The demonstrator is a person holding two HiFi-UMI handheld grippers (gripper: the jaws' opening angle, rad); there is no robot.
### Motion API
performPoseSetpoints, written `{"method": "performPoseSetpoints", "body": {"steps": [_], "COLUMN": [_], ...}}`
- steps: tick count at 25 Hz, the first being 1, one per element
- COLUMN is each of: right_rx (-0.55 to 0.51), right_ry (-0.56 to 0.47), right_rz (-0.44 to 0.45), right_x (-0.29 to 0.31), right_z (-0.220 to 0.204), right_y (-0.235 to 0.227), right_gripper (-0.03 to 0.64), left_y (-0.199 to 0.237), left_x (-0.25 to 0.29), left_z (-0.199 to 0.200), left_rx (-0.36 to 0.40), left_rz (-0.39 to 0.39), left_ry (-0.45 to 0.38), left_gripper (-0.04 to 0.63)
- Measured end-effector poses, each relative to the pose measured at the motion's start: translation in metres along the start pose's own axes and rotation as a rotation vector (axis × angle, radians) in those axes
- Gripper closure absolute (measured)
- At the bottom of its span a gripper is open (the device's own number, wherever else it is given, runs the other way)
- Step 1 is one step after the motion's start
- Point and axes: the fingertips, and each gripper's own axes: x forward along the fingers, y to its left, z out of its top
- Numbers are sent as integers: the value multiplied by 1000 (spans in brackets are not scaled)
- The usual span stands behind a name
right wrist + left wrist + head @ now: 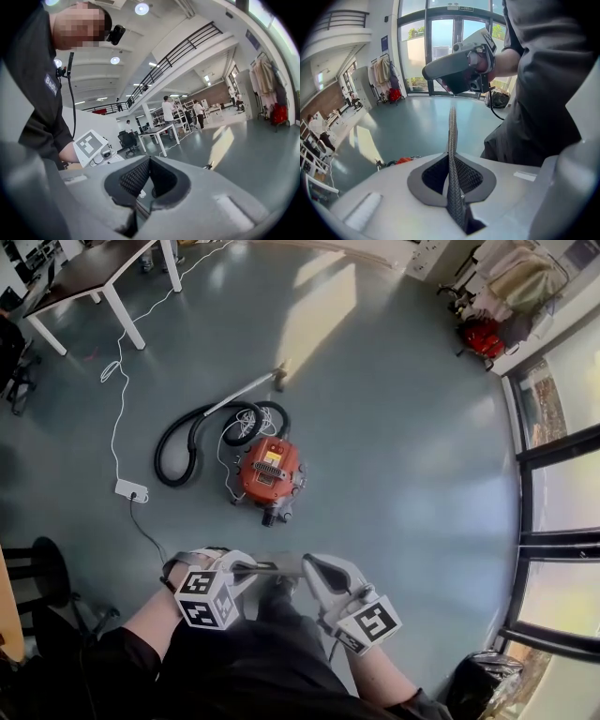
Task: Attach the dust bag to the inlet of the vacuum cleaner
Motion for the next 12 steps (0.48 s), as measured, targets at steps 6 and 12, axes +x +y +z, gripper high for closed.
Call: {"method": "performPoseSetpoints", "body": {"steps": [6, 12], "right_rx": [-2, 41], "right_ry": [31, 30], "right_rz": [-60, -144], "right_x": [39, 64], "right_z": [-15, -30], "right_y": [0, -9], "right_gripper": [623, 623], "left_y": [17, 30], "left_x": [10, 23], "left_z": [-23, -45], "left_rx": [49, 99], "left_rz": [-48, -112], "left_ry": [-10, -29], "left_gripper": [558, 558]}}
